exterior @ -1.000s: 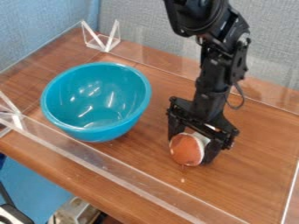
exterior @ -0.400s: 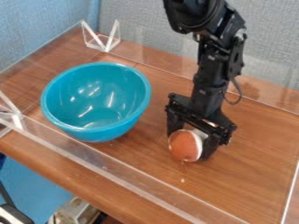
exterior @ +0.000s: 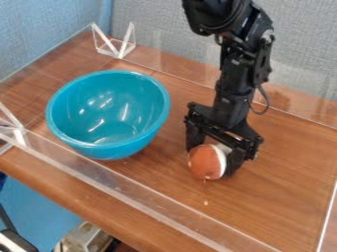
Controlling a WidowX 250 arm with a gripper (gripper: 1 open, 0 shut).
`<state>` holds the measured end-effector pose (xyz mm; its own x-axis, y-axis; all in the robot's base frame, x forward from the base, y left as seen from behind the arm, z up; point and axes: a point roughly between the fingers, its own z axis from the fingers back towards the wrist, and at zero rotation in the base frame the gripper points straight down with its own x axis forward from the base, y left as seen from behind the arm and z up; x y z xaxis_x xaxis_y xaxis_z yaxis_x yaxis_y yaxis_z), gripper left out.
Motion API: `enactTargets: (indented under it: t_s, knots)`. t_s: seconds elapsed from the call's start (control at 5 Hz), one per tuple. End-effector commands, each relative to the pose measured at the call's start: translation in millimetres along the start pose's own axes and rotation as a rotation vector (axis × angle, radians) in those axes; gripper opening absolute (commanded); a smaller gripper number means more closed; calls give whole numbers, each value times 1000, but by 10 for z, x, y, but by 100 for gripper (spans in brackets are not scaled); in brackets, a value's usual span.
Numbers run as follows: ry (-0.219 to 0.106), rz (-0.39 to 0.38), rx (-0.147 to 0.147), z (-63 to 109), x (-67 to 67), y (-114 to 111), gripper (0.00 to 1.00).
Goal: Put the mushroom in the blue bowl
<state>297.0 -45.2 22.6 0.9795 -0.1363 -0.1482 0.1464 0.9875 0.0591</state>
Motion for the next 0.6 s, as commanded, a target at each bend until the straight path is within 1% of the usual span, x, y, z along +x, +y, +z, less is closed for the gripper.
enactTargets:
  t_s: [0.0,0.2,0.4]
  knots:
    - [-8,31,-3,23,17,104,0]
    - [-23,36,0,198,11,134,0]
    - [-40,42,10,422,4,174,0]
